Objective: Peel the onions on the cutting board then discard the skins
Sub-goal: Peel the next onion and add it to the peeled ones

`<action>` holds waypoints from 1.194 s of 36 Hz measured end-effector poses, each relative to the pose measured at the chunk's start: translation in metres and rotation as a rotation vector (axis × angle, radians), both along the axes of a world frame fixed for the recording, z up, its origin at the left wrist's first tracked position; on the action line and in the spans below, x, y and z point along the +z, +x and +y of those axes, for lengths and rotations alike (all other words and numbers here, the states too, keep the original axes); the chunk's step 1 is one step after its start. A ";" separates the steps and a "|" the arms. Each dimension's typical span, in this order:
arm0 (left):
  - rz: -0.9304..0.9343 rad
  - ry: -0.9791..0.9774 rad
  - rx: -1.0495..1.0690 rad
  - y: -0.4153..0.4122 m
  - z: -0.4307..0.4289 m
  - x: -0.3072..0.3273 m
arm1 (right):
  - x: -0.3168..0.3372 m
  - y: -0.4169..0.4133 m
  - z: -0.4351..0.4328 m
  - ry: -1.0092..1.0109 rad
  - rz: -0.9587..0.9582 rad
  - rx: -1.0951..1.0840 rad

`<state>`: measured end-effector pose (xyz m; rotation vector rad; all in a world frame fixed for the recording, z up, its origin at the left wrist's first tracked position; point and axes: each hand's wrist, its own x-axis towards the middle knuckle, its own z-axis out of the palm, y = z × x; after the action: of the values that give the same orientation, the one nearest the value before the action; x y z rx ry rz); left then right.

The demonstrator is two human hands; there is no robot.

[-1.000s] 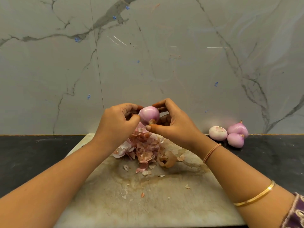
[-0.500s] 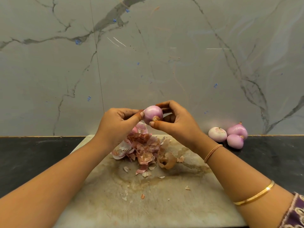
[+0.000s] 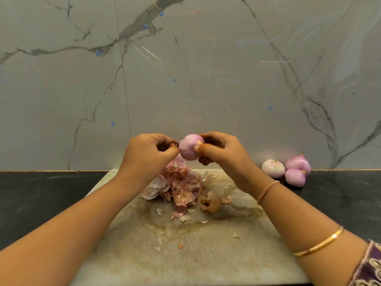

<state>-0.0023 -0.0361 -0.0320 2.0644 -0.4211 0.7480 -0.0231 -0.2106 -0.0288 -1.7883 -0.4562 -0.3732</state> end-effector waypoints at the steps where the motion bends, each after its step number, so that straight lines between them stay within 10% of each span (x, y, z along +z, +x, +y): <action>1: 0.008 0.026 0.020 0.001 0.002 0.000 | 0.001 0.000 0.000 0.065 0.020 0.012; 21: -0.153 0.276 -0.025 -0.007 0.002 0.002 | 0.006 0.000 -0.003 0.323 0.387 0.072; 43: -0.248 0.406 0.122 -0.015 -0.005 0.001 | 0.002 -0.002 0.005 0.085 0.277 0.027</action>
<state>-0.0173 -0.0413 -0.0310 2.3988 -0.6324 1.0678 -0.0253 -0.2060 -0.0272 -1.7174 -0.2649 -0.1204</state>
